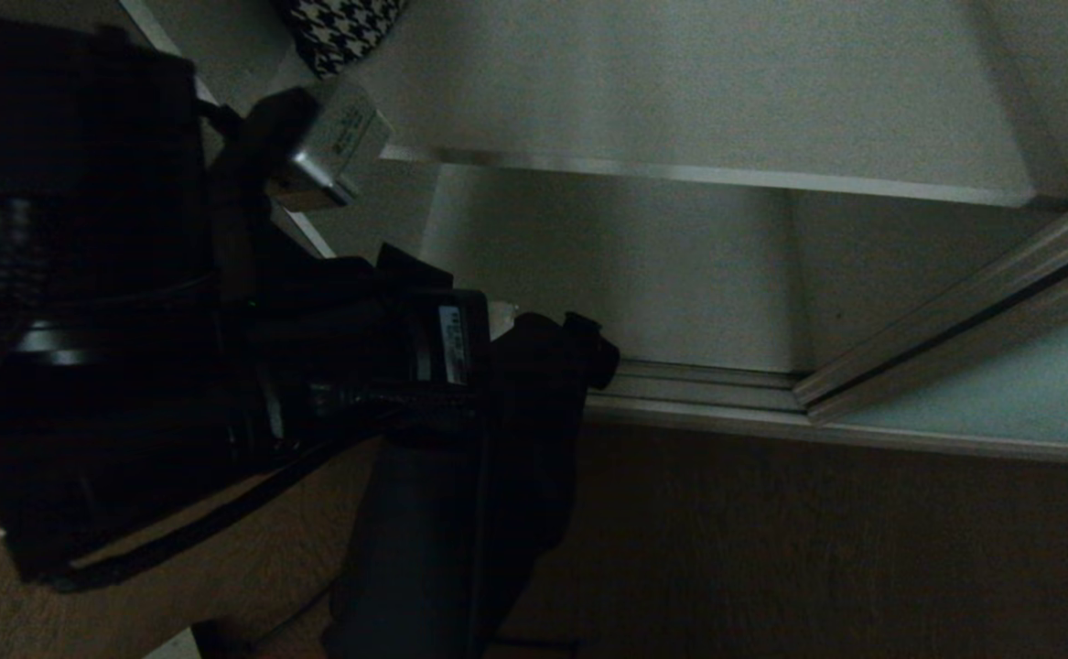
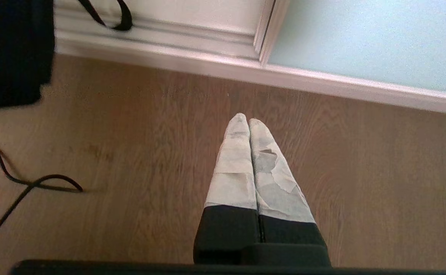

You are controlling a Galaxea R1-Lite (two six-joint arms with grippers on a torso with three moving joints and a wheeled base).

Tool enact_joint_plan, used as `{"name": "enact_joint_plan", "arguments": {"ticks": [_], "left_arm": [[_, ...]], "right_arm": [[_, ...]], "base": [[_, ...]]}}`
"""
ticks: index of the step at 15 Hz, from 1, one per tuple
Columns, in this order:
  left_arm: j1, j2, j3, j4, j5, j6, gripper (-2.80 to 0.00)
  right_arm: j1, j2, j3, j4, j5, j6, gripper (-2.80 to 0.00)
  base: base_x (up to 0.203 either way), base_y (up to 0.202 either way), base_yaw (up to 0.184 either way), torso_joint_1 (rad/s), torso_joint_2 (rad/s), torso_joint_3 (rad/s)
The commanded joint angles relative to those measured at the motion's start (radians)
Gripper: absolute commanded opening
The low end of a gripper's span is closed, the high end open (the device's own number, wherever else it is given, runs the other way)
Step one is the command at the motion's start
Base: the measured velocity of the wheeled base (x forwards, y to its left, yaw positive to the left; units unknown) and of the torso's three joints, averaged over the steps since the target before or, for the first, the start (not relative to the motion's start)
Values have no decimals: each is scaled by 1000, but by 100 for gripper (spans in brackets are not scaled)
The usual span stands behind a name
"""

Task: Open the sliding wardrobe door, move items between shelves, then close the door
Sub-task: Place the bag on the lower shelf

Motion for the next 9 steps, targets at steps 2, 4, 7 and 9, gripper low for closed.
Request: {"name": "enact_joint_plan", "arguments": {"ticks": [2,4,7,9], "left_arm": [[-46,-22,21,-3,3,-4,-280],[-46,-3,29,-4,2,-7,-280],[-46,35,25,-18,-7,-21,-280],[-47,40,21,-22,-12,-48,-280]], "right_arm": [[0,-1,0,0,0,0,-280],[0,-1,0,0,0,0,-280],[0,-2,0,0,0,0,-280],[0,-1,0,0,0,0,-280]], "base": [[0,0,0,4,5,-200],[0,0,0,7,7,-170],[0,0,0,3,-1,-40],[0,0,0,0,0,0]]}}
